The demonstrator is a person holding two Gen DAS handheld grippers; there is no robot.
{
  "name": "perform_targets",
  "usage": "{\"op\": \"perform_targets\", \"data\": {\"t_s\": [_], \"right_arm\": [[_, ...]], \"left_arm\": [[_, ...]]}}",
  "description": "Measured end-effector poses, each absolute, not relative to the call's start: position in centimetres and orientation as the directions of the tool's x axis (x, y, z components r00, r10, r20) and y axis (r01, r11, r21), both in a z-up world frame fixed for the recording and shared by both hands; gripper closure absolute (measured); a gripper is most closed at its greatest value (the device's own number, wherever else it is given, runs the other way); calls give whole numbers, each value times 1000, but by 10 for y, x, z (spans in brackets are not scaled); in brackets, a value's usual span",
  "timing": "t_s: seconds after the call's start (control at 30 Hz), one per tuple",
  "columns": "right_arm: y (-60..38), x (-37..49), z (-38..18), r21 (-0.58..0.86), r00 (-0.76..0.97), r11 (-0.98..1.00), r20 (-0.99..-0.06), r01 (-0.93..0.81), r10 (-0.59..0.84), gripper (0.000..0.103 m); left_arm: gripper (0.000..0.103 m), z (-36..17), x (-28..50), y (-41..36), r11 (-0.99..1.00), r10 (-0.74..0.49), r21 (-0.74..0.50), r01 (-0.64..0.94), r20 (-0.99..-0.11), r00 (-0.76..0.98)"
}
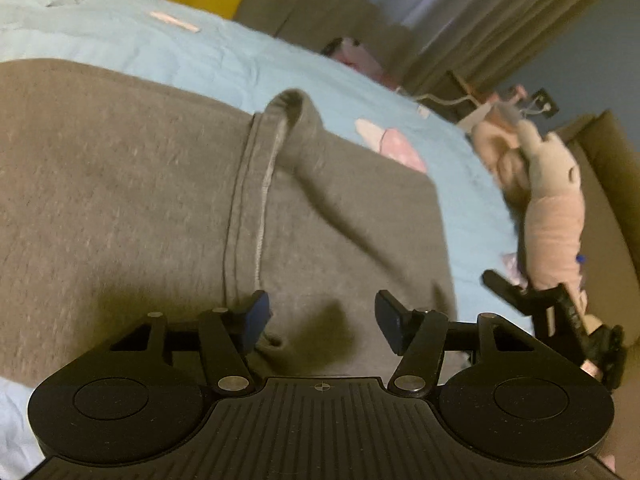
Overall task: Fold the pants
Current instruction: 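Lower the left gripper onto the folded edge and pinch it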
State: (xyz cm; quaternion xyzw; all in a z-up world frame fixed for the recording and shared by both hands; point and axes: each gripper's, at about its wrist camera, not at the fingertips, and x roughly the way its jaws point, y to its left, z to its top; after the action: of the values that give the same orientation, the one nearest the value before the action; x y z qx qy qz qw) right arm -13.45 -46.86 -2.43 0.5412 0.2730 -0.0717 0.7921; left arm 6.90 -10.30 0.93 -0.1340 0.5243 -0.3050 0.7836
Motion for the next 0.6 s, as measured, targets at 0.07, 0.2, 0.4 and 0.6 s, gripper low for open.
{"op": "perform_targets", "data": {"t_s": [0.07,0.2,0.4,0.6], "right_arm": [[-470,-134,-26,825,843,392,-505,408,186,4],[-470,-133,-26,825,842,393,-505,407,188,4],[-470,-132,-26,823,842,396,-506,407,186,4],[-470,-133,-25,820,842,401,-508,409,181,4]], "left_arm": [[40,2,72,-106,784,-606,-525,330,-764,223],[40,-11,74,-113,802,-572,-493,336,-797,196],[89,-19,76,-122,801,-573,-502,327,-801,173],[102,8,54,-98,788,-607,-509,346,-738,295]]}}
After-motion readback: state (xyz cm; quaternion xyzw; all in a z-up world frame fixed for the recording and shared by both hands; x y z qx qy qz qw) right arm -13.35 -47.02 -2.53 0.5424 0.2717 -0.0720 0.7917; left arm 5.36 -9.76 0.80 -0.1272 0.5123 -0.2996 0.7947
